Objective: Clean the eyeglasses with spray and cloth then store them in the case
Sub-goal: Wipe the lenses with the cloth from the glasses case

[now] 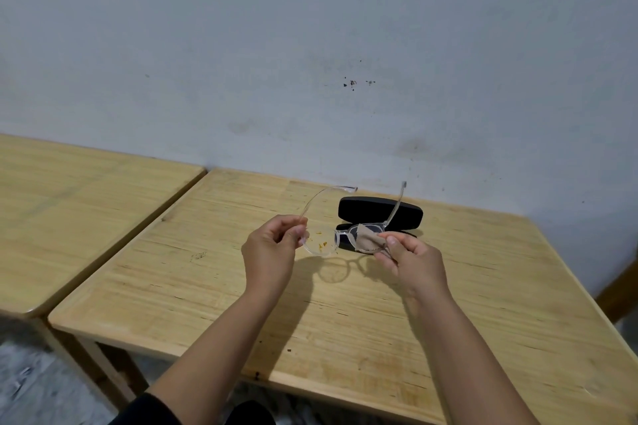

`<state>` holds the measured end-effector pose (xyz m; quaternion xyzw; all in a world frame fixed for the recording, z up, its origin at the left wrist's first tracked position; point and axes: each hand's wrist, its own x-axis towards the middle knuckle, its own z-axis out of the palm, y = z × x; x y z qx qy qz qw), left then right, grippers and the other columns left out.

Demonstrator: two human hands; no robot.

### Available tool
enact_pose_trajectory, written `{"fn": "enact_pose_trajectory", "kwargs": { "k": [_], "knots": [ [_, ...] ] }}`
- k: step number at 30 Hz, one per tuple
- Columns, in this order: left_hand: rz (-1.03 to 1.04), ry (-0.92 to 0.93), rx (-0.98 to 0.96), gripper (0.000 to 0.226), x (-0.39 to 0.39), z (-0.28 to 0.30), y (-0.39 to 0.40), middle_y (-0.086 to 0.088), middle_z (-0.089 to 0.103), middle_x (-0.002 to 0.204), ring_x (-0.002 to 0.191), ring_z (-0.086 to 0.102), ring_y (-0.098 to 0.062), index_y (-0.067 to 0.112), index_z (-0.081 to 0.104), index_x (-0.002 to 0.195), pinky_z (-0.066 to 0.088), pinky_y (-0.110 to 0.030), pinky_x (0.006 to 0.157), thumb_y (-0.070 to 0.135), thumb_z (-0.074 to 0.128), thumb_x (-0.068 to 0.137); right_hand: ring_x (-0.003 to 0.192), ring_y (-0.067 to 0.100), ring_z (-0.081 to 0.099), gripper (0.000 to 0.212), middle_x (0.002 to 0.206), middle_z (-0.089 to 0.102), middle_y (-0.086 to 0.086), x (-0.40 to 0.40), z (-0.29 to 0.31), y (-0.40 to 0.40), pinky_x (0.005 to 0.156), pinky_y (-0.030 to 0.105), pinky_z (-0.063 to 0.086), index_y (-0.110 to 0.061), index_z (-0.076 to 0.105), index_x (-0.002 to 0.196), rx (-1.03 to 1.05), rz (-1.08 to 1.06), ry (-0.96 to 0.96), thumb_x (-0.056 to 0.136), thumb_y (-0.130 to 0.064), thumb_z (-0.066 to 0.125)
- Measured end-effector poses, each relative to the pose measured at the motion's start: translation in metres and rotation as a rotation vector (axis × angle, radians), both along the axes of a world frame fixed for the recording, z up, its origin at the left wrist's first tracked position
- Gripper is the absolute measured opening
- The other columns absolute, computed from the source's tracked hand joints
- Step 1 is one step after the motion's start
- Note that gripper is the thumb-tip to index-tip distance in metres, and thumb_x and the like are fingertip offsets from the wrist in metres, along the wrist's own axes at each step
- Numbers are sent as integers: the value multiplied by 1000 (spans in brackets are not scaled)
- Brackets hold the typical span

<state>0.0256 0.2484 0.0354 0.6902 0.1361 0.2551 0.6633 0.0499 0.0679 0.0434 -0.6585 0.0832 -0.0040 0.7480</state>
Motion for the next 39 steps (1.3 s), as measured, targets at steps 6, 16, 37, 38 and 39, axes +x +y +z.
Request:
{"fn": "enact_pose_trajectory", "kwargs": {
  "k": [6, 16, 37, 38, 39],
  "knots": [
    [64, -10, 5, 17, 2, -1, -10, 5, 72, 75, 72, 69, -7, 21, 72, 82, 54, -20, 74, 6, 63, 84, 84, 11, 67, 14, 90, 68, 6, -23, -5, 37, 75, 18, 54, -8, 66, 92, 264, -149, 37, 91, -4, 52],
    [-8, -60, 35, 20, -4, -1, -29, 13, 72, 73, 69, 68, -2, 25, 71, 76, 53, -12, 67, 6, 67, 80, 83, 4, 67, 17, 88, 72, -5, -25, -9, 70, 83, 23, 50, -23, 71, 87, 195, -269, -62, 87, -10, 60],
    [-94, -57, -14, 20, 4, -7, -20, 6, 74, 78, 72, 69, -9, 20, 72, 76, 57, -22, 70, 1, 66, 79, 60, 9, 64, 21, 73, 72, 3, -21, 4, 48, 68, 29, 50, -22, 73, 85, -176, 232, -55, 90, -12, 55],
    [-94, -55, -13, 20, 4, -6, -17, 5, 74, 79, 72, 69, -8, 20, 72, 76, 56, -20, 69, 1, 66, 79, 59, 10, 64, 24, 71, 71, 4, -20, 6, 46, 68, 29, 51, -22, 73, 81, -202, 261, -55, 90, -10, 54],
    [-95, -55, -5, 20, 4, -6, -15, 5, 73, 79, 71, 69, -6, 20, 71, 76, 55, -18, 68, 1, 66, 80, 58, 11, 64, 26, 70, 71, 5, -20, 8, 45, 70, 30, 53, -22, 72, 78, -235, 286, -62, 90, -8, 54]
  ]
}}
